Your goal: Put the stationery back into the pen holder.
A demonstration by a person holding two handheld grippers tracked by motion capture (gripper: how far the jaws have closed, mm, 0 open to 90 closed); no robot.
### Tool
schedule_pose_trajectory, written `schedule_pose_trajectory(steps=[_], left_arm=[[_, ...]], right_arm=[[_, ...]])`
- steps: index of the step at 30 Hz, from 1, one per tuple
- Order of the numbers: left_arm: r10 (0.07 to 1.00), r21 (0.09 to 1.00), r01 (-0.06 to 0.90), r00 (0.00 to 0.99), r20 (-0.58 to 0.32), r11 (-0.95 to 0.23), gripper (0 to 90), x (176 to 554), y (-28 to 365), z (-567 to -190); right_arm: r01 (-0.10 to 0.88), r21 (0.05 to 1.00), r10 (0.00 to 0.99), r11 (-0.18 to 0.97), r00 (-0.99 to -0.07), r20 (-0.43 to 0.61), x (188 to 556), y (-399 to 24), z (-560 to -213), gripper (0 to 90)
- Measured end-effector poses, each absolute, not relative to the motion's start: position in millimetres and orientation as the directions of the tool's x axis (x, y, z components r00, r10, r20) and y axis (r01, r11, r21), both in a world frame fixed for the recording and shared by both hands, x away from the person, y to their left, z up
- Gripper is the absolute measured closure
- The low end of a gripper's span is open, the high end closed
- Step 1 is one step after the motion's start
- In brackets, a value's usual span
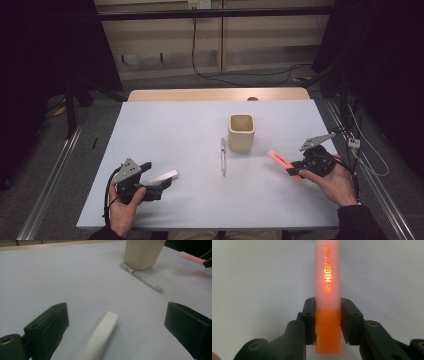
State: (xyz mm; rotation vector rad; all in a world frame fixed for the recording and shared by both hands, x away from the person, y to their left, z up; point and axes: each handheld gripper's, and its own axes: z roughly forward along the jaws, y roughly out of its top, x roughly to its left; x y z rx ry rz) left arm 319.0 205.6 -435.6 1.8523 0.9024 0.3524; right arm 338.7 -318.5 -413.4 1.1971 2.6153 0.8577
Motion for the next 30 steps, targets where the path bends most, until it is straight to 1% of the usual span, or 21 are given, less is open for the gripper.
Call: schedule_pose_trajectory(steps=[11, 14, 17, 20, 24, 27, 30], left_arm=[[0.702, 0.876, 0.415, 0.699, -0.134, -0.245, 5.3, 319, 202, -436], [0.689, 0.878, 0.388, 0.718, -0.098, -0.279, 5.2, 318, 197, -435], [0.667, 0.872, 0.377, 0.74, -0.082, -0.312, 5.2, 318, 191, -436], [0.648, 0.866, 0.386, 0.755, -0.099, -0.318, 5.3, 319, 188, -438], [0.642, 0.862, 0.367, 0.764, -0.065, -0.349, 5.9, 320, 182, -438], [0.612, 0.861, 0.337, 0.79, -0.038, -0.382, 8.1, 319, 177, -437], [0.596, 0.864, 0.317, 0.803, -0.025, -0.391, 8.3, 319, 172, -437]], right_arm=[[0.62, 0.567, 0.692, 0.542, -0.712, 0.117, 341, -290, -414, 67.7], [0.608, 0.571, 0.681, 0.551, -0.724, 0.114, 341, -283, -414, 67.7], [0.598, 0.568, 0.666, 0.565, -0.737, 0.113, 341, -274, -415, 67.7], [0.592, 0.566, 0.654, 0.574, -0.747, 0.118, 343, -266, -416, 67.7], [0.584, 0.573, 0.644, 0.575, -0.755, 0.123, 344, -257, -415, 67.7], [0.575, 0.574, 0.635, 0.583, -0.763, 0.119, 345, -250, -414, 67.7], [0.572, 0.563, 0.626, 0.596, -0.771, 0.121, 346, -239, -415, 67.7]])
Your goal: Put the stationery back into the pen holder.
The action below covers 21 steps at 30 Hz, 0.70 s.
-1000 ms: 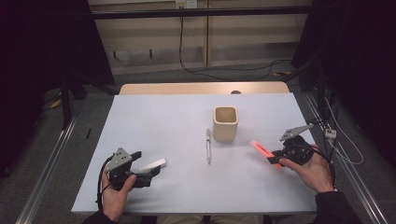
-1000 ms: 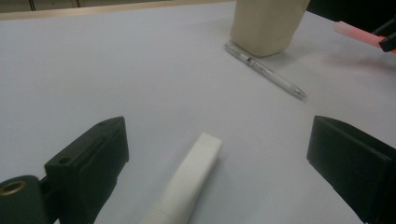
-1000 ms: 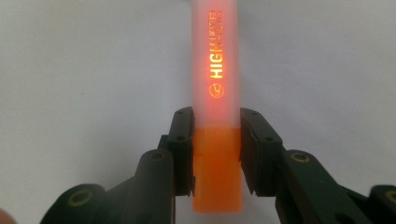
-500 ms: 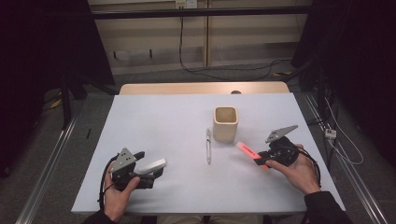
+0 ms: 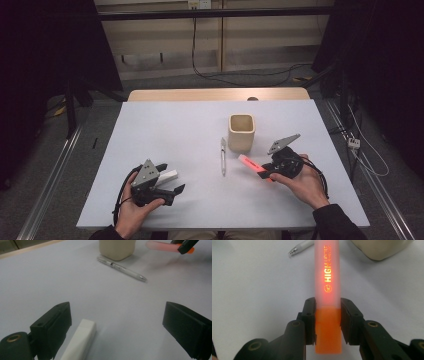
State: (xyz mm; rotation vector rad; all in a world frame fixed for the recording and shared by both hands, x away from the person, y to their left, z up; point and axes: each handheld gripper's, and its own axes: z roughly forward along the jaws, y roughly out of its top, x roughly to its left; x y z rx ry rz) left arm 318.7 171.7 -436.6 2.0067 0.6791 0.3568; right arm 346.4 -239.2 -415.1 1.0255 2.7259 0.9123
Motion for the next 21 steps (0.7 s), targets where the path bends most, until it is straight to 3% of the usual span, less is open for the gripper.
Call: schedule_pose_trajectory(steps=[8, 13, 21], left_arm=[[0.559, 0.845, 0.221, 0.823, 0.107, -0.486, 8.3, 315, 152, -433], [0.533, 0.843, 0.215, 0.84, 0.098, -0.494, 7.8, 316, 143, -436], [0.509, 0.822, 0.151, 0.841, 0.185, -0.549, 7.0, 320, 135, -429]], right_arm=[[0.555, 0.557, 0.596, 0.618, -0.793, 0.127, 348, -223, -414, 67.7], [0.542, 0.566, 0.583, 0.621, -0.802, 0.129, 349, -216, -414, 67.7], [0.53, 0.572, 0.567, 0.626, -0.813, 0.133, 351, -206, -412, 67.7]])
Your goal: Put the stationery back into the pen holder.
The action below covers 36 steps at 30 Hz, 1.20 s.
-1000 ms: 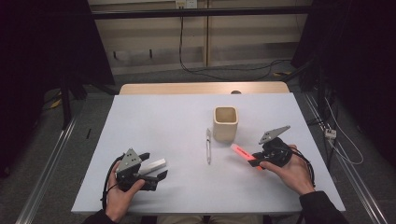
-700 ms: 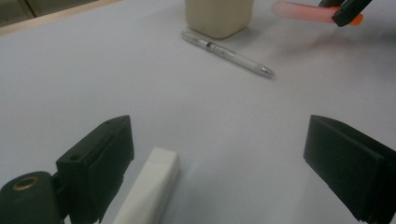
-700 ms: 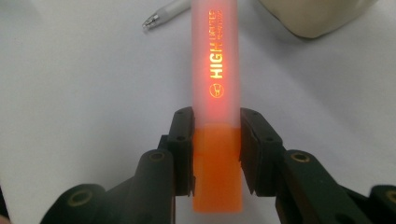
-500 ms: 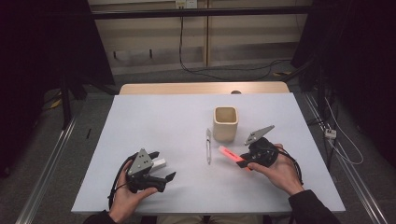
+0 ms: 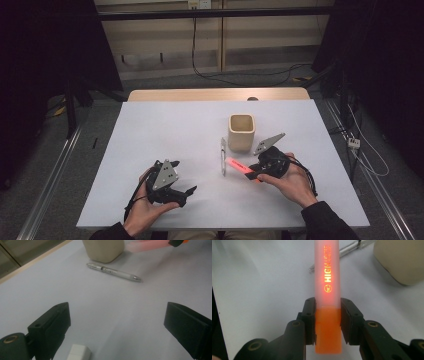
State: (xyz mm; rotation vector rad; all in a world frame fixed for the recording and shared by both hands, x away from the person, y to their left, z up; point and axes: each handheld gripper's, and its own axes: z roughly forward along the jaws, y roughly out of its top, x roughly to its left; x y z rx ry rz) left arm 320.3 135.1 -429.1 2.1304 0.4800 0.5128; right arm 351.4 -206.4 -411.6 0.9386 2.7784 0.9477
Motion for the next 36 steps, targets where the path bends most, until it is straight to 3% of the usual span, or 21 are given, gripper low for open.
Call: schedule_pose_trajectory(steps=[5, 12, 19, 36], left_arm=[[0.501, 0.805, 0.1, 0.825, 0.261, -0.585, 6.9, 329, 131, -422], [0.514, 0.817, 0.075, 0.809, 0.285, -0.571, 6.7, 346, 123, -416], [0.468, 0.775, 0.034, 0.814, 0.346, -0.631, 8.1, 359, 106, -419], [0.379, 0.657, -0.093, 0.752, 0.538, -0.748, 10.4, 342, 96, -424]], right_arm=[[0.521, 0.577, 0.557, 0.629, -0.82, 0.133, 355, -201, -409, 67.7], [0.512, 0.585, 0.55, 0.629, -0.825, 0.13, 361, -194, -404, 67.7], [0.509, 0.58, 0.547, 0.636, -0.828, 0.126, 365, -186, -403, 67.7], [0.501, 0.579, 0.526, 0.643, -0.839, 0.142, 370, -173, -404, 67.7]])
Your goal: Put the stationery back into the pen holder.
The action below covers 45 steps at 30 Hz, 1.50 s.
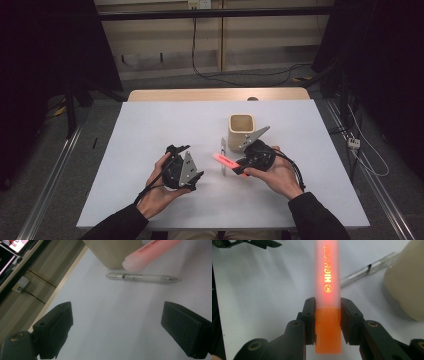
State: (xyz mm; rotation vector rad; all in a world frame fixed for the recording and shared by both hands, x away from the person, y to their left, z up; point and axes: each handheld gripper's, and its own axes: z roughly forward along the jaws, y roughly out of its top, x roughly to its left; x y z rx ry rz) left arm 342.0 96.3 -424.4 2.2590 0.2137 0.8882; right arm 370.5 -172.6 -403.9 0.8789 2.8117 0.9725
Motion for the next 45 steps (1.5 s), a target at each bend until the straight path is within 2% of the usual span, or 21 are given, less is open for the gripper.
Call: schedule_pose_trajectory(steps=[5, 7, 10, 15, 20, 23, 31, 35, 37, 40, 45], left_arm=[[0.334, 0.596, -0.142, 0.716, 0.613, -0.79, 11.8, 334, 96, -428], [0.307, 0.568, -0.152, 0.715, 0.629, -0.809, 12.7, 331, 96, -429], [0.296, 0.574, -0.165, 0.725, 0.622, -0.802, 15.1, 329, 94, -430], [0.204, 0.459, -0.227, 0.671, 0.713, -0.859, 19.2, 323, 91, -433], [0.159, 0.416, -0.282, 0.631, 0.759, -0.865, 22.1, 318, 84, -440], [0.114, 0.35, -0.3, 0.594, 0.796, -0.887, 24.7, 313, 82, -441], [0.064, 0.294, -0.333, 0.557, 0.828, -0.896, 29.7, 311, 78, -448], [0.045, 0.268, -0.341, 0.542, 0.839, -0.901, 36.1, 309, 76, -450], [0.013, 0.236, -0.351, 0.534, 0.845, -0.906, 43.8, 308, 75, -450], [0.011, 0.234, -0.36, 0.525, 0.851, -0.903, 52.9, 306, 74, -449], [-0.019, 0.202, -0.374, 0.51, 0.86, -0.905, 65.0, 305, 74, -452]], right_arm=[[0.489, 0.57, 0.504, 0.661, -0.851, 0.146, 373, -159, -405, 67.7], [0.485, 0.567, 0.496, 0.666, -0.856, 0.149, 374, -153, -405, 67.7], [0.477, 0.561, 0.483, 0.676, -0.862, 0.15, 376, -143, -406, 67.7], [0.468, 0.548, 0.462, 0.693, -0.872, 0.161, 380, -133, -408, 67.7], [0.461, 0.543, 0.446, 0.702, -0.879, 0.168, 382, -125, -407, 67.7], [0.459, 0.535, 0.44, 0.709, -0.881, 0.173, 383, -121, -406, 67.7], [0.45, 0.528, 0.414, 0.72, -0.889, 0.194, 386, -110, -408, 67.7], [0.445, 0.526, 0.401, 0.725, -0.893, 0.203, 388, -105, -409, 67.7], [0.441, 0.528, 0.395, 0.726, -0.896, 0.204, 388, -103, -410, 67.7], [0.431, 0.525, 0.382, 0.734, -0.901, 0.206, 387, -101, -410, 67.7], [0.437, 0.534, 0.379, 0.724, -0.898, 0.222, 386, -100, -409, 67.7]])
